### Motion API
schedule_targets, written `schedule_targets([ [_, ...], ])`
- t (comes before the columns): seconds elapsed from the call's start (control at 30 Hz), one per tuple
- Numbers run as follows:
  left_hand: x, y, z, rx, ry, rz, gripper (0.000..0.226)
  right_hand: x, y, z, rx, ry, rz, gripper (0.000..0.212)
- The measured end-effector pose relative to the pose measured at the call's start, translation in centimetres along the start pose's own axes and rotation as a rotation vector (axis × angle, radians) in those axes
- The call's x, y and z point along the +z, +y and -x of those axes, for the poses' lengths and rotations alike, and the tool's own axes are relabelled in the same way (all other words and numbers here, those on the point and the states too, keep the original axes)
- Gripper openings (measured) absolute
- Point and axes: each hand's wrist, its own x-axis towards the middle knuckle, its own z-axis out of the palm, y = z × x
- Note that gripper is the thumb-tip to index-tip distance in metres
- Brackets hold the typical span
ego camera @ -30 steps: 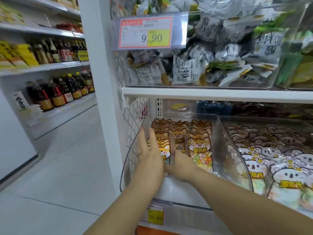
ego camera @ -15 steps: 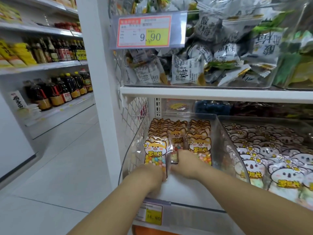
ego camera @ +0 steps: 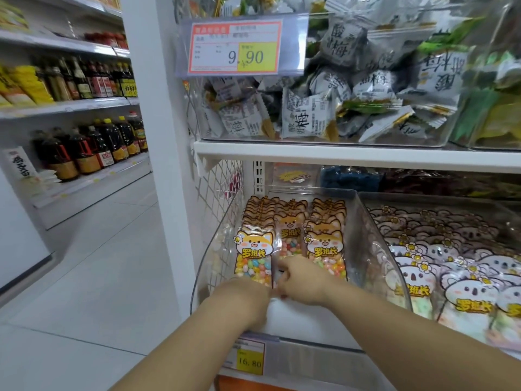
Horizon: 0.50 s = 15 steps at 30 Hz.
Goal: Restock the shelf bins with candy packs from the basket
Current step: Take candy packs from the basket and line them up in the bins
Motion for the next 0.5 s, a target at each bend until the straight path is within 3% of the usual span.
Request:
schedule_targets([
  [0.1,0.4,-0.4,-0.3,-0.022,0.014,0.025,0.050,0.2,0.0,0.1,-0.058,0.026,0.028,0.012],
  [0.23,-0.1,-0.6,-0.3,-0.005,-0.018,0.024,0.054,0.4,0.2,0.0,-0.028,0.001,0.130,0.039],
  [0.5,-1.6,-0.8,1.4,0.018,0.004,0.145,0.043,-0.1,-0.3,2.4,0.024,0.043,0.177,0.024],
])
